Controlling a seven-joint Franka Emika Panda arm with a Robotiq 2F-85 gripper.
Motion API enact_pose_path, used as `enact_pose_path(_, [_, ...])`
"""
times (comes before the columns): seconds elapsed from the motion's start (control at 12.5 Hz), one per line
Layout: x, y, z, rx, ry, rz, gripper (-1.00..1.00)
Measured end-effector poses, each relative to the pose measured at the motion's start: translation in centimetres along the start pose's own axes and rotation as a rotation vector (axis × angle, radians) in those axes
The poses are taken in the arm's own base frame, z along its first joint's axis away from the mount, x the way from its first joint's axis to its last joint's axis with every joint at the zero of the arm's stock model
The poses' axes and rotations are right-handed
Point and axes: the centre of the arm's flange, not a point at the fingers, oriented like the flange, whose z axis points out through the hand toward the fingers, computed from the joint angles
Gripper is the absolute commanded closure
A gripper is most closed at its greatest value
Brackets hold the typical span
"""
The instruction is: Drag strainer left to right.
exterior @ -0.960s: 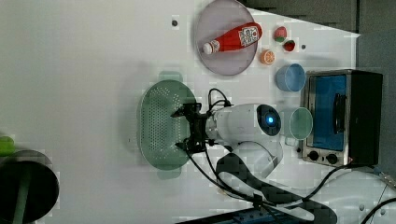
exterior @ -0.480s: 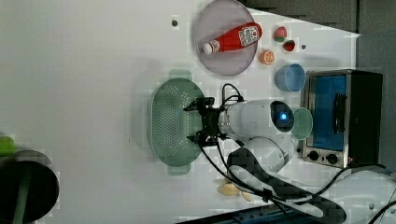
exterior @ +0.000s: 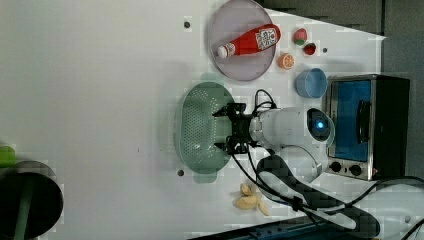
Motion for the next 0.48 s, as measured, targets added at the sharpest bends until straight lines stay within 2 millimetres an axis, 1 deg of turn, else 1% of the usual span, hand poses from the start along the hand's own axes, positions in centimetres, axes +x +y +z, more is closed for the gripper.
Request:
enact_pose_path(0.08, [1.1, 0.0, 0.0, -0.004, 0.006, 0.005, -1.0])
enact_pose_path(0.24, [4.5, 0.7, -0.5, -0.027, 0.034, 0.018, -1.0])
enact_pose_path(0.32, [6.5, 0.6, -0.9, -0.027, 0.038, 0.033, -1.0])
enact_pose_path(0.48, [10.6, -0.2, -1.5, -0.012, 0.065, 0.079, -1.0])
